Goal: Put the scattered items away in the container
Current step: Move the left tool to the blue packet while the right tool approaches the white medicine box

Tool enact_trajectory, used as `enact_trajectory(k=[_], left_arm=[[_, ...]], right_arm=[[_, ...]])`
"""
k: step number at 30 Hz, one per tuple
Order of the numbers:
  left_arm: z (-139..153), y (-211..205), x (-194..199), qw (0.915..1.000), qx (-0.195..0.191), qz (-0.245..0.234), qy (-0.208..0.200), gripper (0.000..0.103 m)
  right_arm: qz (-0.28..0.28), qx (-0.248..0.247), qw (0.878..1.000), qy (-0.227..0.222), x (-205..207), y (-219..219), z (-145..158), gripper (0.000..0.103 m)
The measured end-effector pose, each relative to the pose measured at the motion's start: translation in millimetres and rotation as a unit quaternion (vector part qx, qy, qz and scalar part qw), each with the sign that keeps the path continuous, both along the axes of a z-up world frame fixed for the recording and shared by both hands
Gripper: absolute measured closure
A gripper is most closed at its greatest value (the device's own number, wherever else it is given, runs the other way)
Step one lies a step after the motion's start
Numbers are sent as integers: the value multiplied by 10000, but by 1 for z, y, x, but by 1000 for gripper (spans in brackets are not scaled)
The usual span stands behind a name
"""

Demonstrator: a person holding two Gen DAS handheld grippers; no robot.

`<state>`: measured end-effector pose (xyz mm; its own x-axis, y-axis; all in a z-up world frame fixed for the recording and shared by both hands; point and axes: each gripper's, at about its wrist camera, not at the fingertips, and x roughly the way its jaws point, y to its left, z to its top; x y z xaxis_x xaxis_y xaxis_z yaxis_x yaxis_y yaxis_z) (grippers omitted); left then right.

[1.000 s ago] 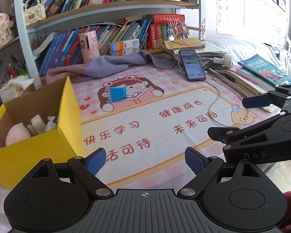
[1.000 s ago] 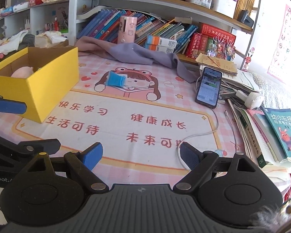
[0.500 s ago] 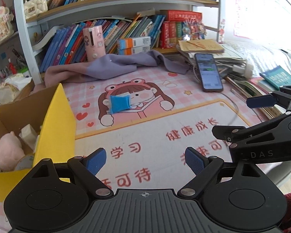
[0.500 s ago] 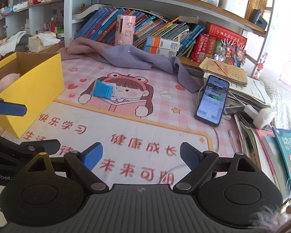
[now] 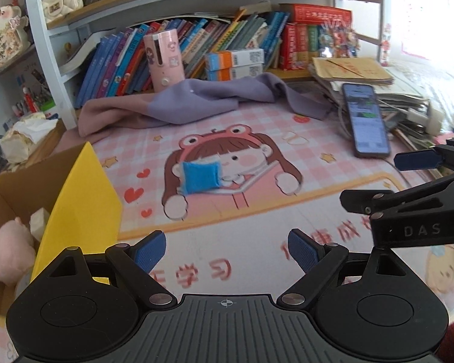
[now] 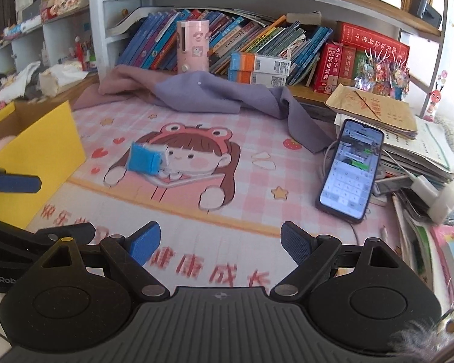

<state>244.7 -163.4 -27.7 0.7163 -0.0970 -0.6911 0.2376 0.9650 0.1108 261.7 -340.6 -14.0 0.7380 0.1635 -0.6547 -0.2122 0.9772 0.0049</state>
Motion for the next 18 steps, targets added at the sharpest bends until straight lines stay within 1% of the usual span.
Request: enact_trajectory(k=[8,10,11,14,18], left_arm=[[-11,-7,41,9997,116,235,-34,15],[-15,-7,53,9995,120,308,-1,20],[-18,-7,59,9993,115,357,29,20],[-26,-5,75,9988,91,483,84,21],[-38,-6,93,9984,155,541,39,21]], right_arm=[[3,315,9995,64,48,-8,-7,19],[15,381,9992,97,60,-8,-8,19],[31,411,9991,118,65,-7,-9,19],[87,454,9989,124,78,-3,-10,19],[177,455,9987,116,95,2,-12,19]])
